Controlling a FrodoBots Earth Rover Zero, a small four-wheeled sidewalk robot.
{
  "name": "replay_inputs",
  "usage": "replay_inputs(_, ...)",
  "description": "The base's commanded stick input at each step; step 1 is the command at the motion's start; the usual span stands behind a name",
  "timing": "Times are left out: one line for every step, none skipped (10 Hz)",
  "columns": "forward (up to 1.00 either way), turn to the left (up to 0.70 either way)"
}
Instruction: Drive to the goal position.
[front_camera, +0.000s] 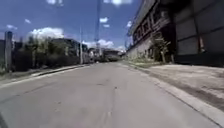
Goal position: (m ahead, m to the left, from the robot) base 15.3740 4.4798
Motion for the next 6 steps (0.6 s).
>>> replay_inputs(1.0,0.0)
replay_inputs(1.0,0.09)
replay_inputs(1.0,0.05)
replay_inputs(1.0,-0.15)
replay_inputs(1.0,-0.38)
replay_inputs(1.0,-0.4)
